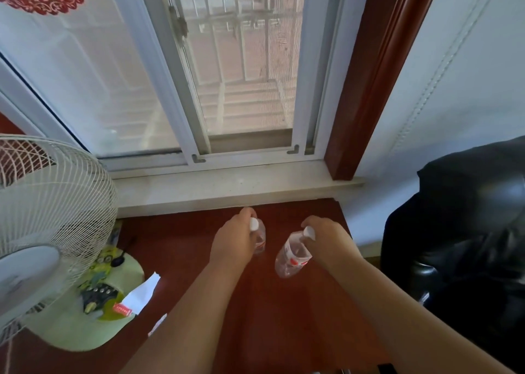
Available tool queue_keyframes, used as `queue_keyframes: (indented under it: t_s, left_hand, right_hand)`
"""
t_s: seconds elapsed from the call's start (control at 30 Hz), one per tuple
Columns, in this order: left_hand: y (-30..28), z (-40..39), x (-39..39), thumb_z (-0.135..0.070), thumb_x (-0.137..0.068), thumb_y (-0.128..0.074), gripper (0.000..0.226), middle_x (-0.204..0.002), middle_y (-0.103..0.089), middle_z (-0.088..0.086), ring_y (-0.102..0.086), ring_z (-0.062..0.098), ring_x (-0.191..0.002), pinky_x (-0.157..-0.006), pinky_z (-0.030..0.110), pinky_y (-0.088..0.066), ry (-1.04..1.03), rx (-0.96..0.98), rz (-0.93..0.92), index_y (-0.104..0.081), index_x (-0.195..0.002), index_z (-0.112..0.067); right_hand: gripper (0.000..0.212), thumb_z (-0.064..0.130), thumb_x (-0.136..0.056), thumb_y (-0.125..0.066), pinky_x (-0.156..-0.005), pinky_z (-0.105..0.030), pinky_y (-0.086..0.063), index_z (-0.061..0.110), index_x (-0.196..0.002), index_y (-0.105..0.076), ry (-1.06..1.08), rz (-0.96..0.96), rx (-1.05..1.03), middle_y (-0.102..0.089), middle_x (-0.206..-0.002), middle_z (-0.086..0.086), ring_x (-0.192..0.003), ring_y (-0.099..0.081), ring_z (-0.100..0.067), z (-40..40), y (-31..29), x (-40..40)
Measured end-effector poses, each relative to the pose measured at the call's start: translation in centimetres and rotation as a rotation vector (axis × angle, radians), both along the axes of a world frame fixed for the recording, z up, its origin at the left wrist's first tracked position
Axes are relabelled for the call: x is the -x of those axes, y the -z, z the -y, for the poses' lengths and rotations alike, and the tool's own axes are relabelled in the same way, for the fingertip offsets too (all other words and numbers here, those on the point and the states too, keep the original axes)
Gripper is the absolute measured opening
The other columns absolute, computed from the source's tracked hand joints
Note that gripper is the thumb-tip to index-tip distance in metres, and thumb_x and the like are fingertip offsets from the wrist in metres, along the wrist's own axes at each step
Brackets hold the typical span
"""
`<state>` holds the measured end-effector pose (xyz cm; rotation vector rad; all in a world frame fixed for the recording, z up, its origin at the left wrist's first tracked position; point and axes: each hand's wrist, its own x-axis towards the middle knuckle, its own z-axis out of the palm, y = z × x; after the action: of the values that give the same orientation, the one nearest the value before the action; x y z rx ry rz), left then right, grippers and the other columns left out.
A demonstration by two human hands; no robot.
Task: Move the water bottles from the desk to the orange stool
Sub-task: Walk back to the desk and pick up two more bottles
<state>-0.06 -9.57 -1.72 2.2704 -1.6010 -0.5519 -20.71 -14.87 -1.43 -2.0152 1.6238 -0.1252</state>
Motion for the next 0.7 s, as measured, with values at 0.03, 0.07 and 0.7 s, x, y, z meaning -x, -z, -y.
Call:
queue_keyframes:
  t_s: [0.03, 0.07, 0.7]
  left_hand:
    - [0.0, -0.3, 0.1, -0.022, -0.091, -0.064, 0.024, -0.103, -0.069, -0.002, -0.065, 0.024, -0.091, -0.072, 0.034, -0.047, 0.019, -0.017, 0.011, -0.053, -0.112, -0.029]
    - [0.0, -0.7, 0.2, -0.022, -0.092, -0.065, 0.025, -0.105, -0.068, -0.002, -0.065, 0.024, -0.093, -0.072, 0.033, -0.045, 0.033, -0.030, 0.019, -0.054, -0.114, -0.028]
    - [2.4, -8.1, 0.9, -0.029, -0.078, -0.079, 0.051, -0.107, -0.061, -0.021, -0.060, -0.002, -0.097, -0.074, 0.006, -0.041, -0.018, -0.103, -0.297, -0.053, -0.117, -0.047]
  right_hand:
    - [0.035, 0.026, -0.091, -0.063, -0.078, -0.031, -0.053, 0.029, -0.125, -0.061, -0.009, 0.004, 0.020, -0.063, -0.117, 0.001, -0.100, -0.060, -0.017, -0.2, 0.1, 0.2]
    - [0.036, 0.025, -0.090, -0.064, -0.079, -0.031, -0.052, 0.029, -0.125, -0.061, -0.017, 0.011, 0.034, -0.064, -0.117, 0.002, -0.102, -0.059, -0.017, -0.4, 0.2, 0.3]
    - [0.042, 0.033, -0.087, -0.072, -0.082, -0.033, -0.055, 0.033, -0.126, -0.059, 0.022, 0.216, -0.021, -0.047, -0.096, 0.020, -0.107, -0.055, -0.017, -3.0, 2.9, 0.4]
